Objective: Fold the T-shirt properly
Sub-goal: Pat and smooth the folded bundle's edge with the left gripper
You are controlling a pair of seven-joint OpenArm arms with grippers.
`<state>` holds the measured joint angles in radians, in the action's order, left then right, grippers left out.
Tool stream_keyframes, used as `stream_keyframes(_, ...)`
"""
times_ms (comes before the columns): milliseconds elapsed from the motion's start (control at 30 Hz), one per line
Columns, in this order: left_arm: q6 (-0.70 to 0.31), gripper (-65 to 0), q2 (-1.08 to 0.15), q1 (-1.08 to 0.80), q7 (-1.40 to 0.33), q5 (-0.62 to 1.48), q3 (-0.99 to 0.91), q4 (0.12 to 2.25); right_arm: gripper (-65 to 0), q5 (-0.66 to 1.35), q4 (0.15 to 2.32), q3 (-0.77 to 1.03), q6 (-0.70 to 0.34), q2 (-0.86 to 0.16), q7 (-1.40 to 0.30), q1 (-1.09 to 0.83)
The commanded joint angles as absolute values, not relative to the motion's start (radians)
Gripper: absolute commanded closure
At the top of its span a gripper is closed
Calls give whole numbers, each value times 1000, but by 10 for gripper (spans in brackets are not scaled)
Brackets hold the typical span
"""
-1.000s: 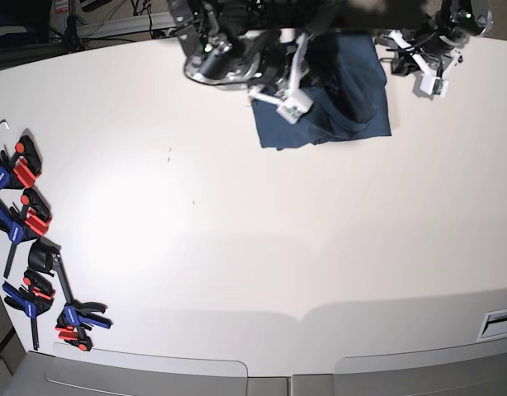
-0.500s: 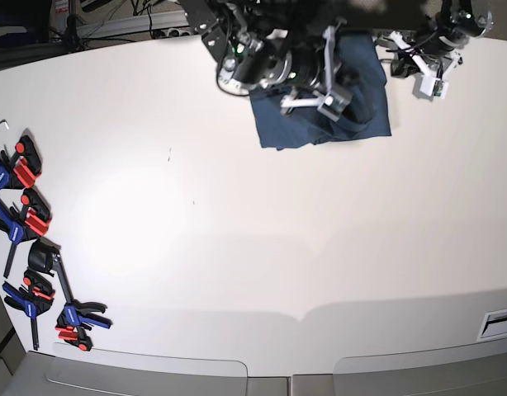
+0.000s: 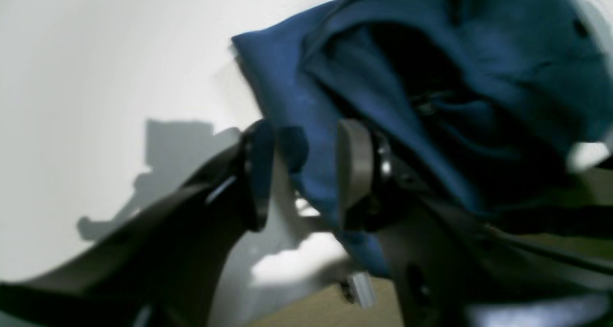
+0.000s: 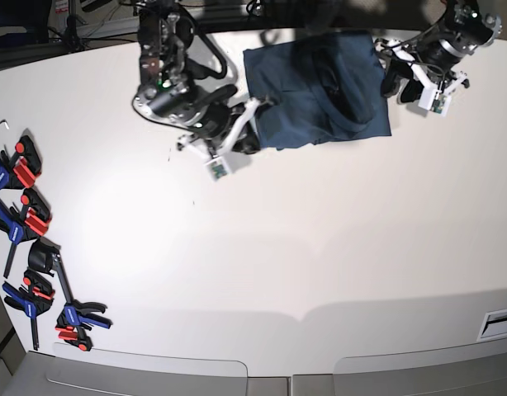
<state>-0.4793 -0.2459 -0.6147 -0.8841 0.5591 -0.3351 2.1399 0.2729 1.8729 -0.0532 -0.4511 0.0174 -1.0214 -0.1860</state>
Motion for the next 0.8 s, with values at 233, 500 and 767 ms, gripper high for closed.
stream_keyframes(233,-620,-235,-253,-682,-1015,878,-340,2195,0,424,1894,82,-456,3,-1002,-177)
stream_keyframes(500,-630,-357,-252,-712,-1008,882,-337,2152,0,430,1894,66,-458,3,-1002,-177)
stream_keyframes(767,-630,-357,-252,-712,-994,897,-257,2052,0,431,1894,59,-475,3,-1001,-177)
